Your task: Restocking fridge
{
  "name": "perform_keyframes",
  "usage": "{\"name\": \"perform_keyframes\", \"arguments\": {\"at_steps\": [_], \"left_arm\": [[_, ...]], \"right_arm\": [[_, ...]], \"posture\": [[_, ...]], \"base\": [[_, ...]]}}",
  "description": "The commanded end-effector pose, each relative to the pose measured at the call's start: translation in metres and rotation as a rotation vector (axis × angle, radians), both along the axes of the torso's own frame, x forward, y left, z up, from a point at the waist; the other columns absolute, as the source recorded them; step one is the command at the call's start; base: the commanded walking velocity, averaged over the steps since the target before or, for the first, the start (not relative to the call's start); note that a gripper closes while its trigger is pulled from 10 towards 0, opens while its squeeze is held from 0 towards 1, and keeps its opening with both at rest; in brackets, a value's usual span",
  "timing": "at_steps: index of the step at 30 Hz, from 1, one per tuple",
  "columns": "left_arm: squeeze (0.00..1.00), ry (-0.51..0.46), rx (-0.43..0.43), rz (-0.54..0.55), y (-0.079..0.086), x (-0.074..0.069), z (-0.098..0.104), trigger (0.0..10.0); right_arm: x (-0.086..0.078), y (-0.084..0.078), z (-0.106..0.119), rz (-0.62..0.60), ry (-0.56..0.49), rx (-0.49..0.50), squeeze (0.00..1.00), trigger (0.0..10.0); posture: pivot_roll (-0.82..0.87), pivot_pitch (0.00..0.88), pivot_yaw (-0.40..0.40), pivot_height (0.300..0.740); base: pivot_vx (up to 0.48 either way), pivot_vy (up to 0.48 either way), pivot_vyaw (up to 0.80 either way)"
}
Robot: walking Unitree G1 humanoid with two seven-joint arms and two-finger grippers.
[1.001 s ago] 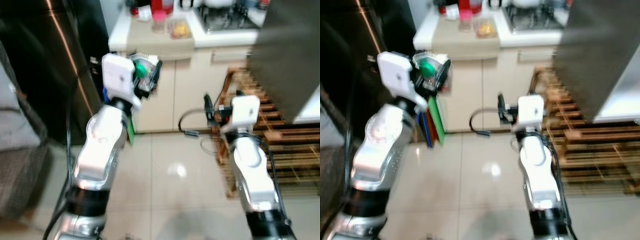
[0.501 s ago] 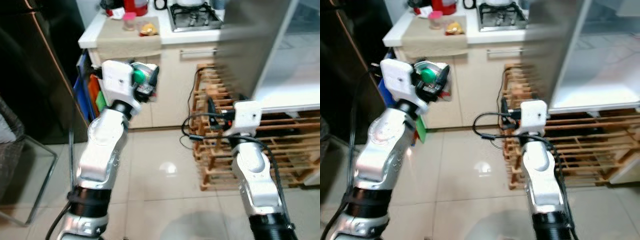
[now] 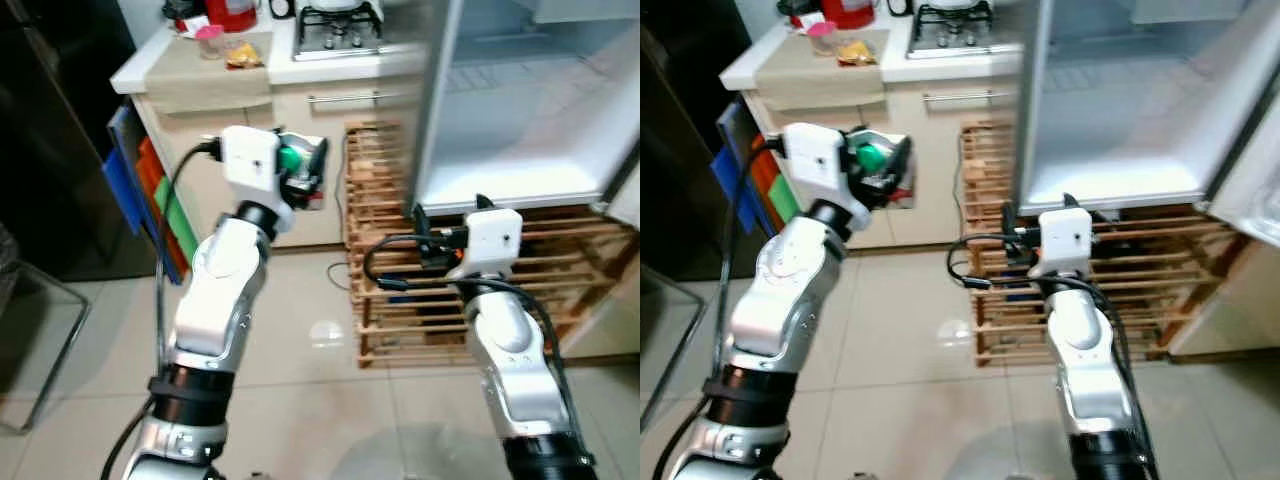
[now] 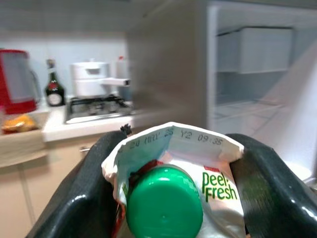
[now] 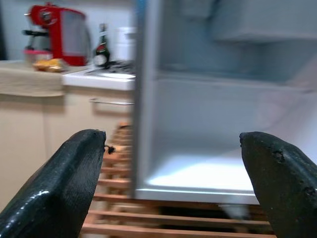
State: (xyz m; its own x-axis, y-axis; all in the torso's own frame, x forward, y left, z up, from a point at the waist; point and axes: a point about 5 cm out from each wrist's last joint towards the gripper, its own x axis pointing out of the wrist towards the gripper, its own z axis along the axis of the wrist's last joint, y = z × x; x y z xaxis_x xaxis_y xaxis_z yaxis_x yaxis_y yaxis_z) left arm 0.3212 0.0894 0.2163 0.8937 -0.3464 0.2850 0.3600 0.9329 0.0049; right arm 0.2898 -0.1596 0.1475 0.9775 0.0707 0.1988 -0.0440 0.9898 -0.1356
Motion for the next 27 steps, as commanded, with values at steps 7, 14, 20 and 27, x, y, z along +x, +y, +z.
{"name": "perform_keyframes", "arguments": {"at_steps": [7, 14, 20, 27], "left_arm": [[0.0, 0.016, 0.005, 0.034, 0.007, 0.003, -0.006, 10.0], [0.0, 0.012, 0.006, 0.054, 0.01, 0.011, -0.003, 10.0], [0.0, 0.028, -0.007, 0.051, 0.009, 0.012, -0.003, 10.0], [0.0, 0.035, -0.034, 0.031, 0.006, 0.013, -0.005, 10.0]], "right_arm": [[-0.004, 0.005, -0.002, 0.018, 0.021, 0.019, 0.0, 10.0], [0.002, 0.006, 0.001, 0.017, 0.012, 0.023, 0.0, 10.0], [0.001, 0.009, -0.001, 0.02, 0.017, 0.028, 0.0, 10.0], [0.001, 0.007, -0.004, 0.034, 0.035, 0.024, 0.0, 10.0]], "posture": [[-0.16, 0.0, 0.107, 0.74], [-0.15, 0.0, 0.118, 0.74], [-0.15, 0.0, 0.119, 0.74], [-0.15, 0.0, 0.112, 0.74]], "base": [[0.0, -0.48, 0.0], [0.0, -0.48, 0.0], [0.0, -0.479, 0.0], [0.0, -0.179, 0.0]]}}
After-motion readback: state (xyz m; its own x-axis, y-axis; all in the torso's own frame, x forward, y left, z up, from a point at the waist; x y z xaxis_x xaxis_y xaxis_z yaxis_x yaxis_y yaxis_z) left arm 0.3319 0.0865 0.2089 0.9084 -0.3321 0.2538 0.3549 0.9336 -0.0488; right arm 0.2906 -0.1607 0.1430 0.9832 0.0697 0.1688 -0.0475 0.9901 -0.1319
